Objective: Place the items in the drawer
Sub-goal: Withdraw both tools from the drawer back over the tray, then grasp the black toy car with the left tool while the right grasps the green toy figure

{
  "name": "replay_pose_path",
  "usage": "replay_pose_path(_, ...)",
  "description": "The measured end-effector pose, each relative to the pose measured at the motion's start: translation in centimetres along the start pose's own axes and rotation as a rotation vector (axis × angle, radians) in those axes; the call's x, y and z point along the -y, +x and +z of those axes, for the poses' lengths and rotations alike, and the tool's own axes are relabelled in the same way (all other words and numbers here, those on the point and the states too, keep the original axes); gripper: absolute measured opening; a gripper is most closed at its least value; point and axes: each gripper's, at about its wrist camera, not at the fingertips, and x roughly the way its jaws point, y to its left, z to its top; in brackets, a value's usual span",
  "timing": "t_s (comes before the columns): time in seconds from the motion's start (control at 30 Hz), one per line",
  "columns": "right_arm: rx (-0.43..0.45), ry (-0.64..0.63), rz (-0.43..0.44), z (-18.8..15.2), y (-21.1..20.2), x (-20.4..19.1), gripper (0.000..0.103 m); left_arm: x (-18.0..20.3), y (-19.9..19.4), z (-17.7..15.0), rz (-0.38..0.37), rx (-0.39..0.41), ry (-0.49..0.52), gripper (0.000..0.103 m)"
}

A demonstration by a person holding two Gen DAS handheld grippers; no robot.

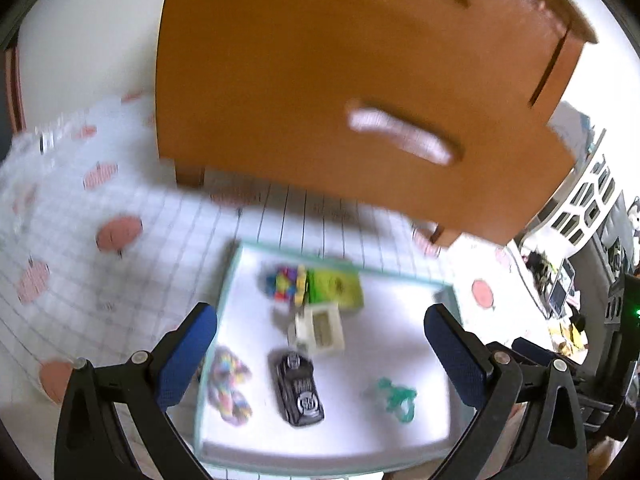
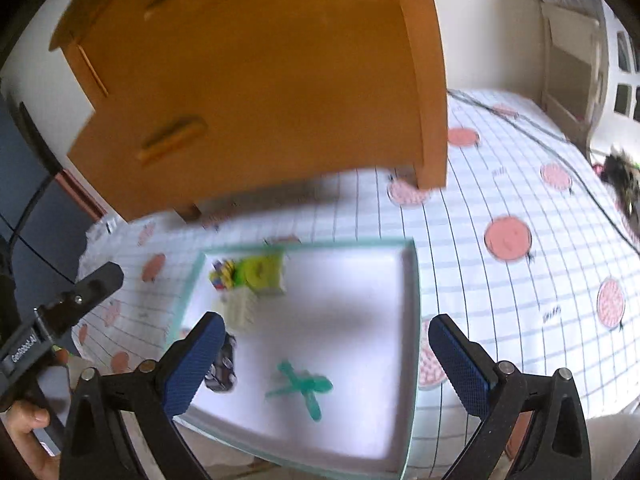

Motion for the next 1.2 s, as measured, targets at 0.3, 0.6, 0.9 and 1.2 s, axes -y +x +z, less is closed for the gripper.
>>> replay_pose_path(0.3, -0.149, -0.04, 0.011, -3.7, 4.7, -0.2, 0.103, -0.9, 4.7, -3.2, 0.019, -0.21, -0.037, 0.103)
replay_pose_path(0.6, -0.22, -0.171, 0.013, -5.4, 7.0, -2.3, 0.103, -0.5, 6.3, -4.1, 0.039, -0.275, -0.013, 0.102)
replay_pose_path(0.9, -0.246, -0.24, -0.029, -6.1, 8.3, -3.2, 0.097, -0.5, 7.7, -5.0, 0.025, -0.337, -0.008, 0.084)
replay_pose_path(1.2, -0.236, -0.251, -0.029, -6.1, 8.2, -3.5, 0.069, 0.2, 8.7, -5.9, 0.017, -0.382, 0.015, 0.067)
